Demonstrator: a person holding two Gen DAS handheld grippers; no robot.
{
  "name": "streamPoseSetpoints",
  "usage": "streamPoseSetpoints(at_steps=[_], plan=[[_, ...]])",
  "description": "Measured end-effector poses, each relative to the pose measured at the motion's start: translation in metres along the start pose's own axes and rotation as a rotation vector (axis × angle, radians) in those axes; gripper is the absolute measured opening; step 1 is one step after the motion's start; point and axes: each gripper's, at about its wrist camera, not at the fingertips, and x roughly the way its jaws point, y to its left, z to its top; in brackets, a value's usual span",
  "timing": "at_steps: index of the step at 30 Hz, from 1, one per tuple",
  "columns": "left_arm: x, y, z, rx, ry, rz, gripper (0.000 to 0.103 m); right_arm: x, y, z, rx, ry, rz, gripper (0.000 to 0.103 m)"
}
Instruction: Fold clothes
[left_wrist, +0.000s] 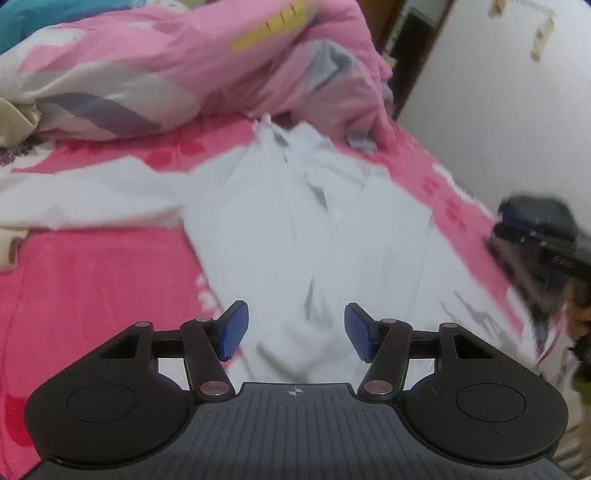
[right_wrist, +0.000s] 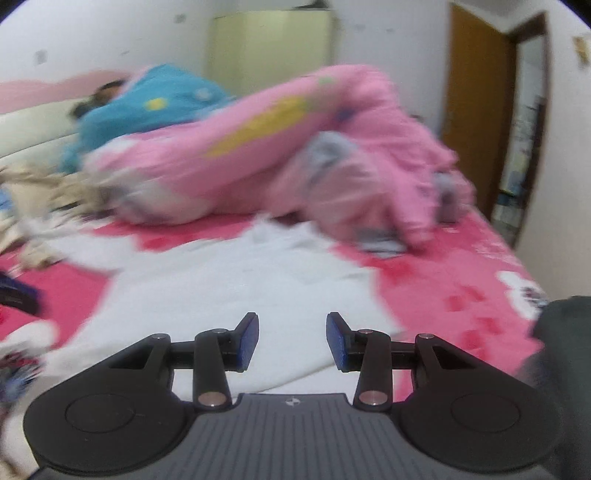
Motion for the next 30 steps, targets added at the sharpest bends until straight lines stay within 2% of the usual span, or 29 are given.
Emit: streamPoseSetpoints(at_steps=[4,8,11,13,15,18,19,20,23,26,30], plan=[[0.0,-0.006,-0.027,0.095,0.012,0.032,0.058,0.011,0.069,-0.009,-0.04,0.016,0.109,0.04],[-0.014,0.006,-0.053,0.135,0.01,0.068,0.058,0.046,0.115,-0.011,-0.035,0.065,0.218,0.035],[-0.025,0.032,-0.06,0.055,-0.006,0.089,0.058,0.081,0.138,-0.018,-0.002,0.15,0.29,0.03],[-0.031,0.052,-0.063,-0.028,-0.017,0.084,0.058,0.106,0.149,-0.032,-0.015,0.238,0.295,0.03],[-0.037,0.072,-0.063,-0.105,-0.043,0.083,0.058,0.118,0.155,-0.037,-0.037,0.286,0.271,0.03],[-0.044,0.099,-0.061,-0.201,-0.107,0.083,0.059,0.105,0.154,-0.011,-0.018,0.273,0.285,0.032],[-0.045,0.105,-0.062,-0.229,-0.127,0.079,0.06,0.101,0.153,0.003,-0.008,0.252,0.296,0.035],[-0.044,0.113,-0.062,-0.255,-0.15,0.077,0.06,0.096,0.155,0.018,-0.004,0.232,0.311,0.039],[-0.039,0.131,-0.064,-0.332,-0.189,0.095,0.06,0.093,0.168,0.065,-0.024,0.181,0.381,0.042],[-0.04,0.146,-0.076,-0.419,-0.209,0.071,0.06,0.105,0.21,0.114,-0.136,0.116,0.479,0.043],[-0.053,0.167,-0.097,-0.536,-0.245,-0.007,0.06,0.14,0.303,0.16,-0.398,0.003,0.608,0.048]])
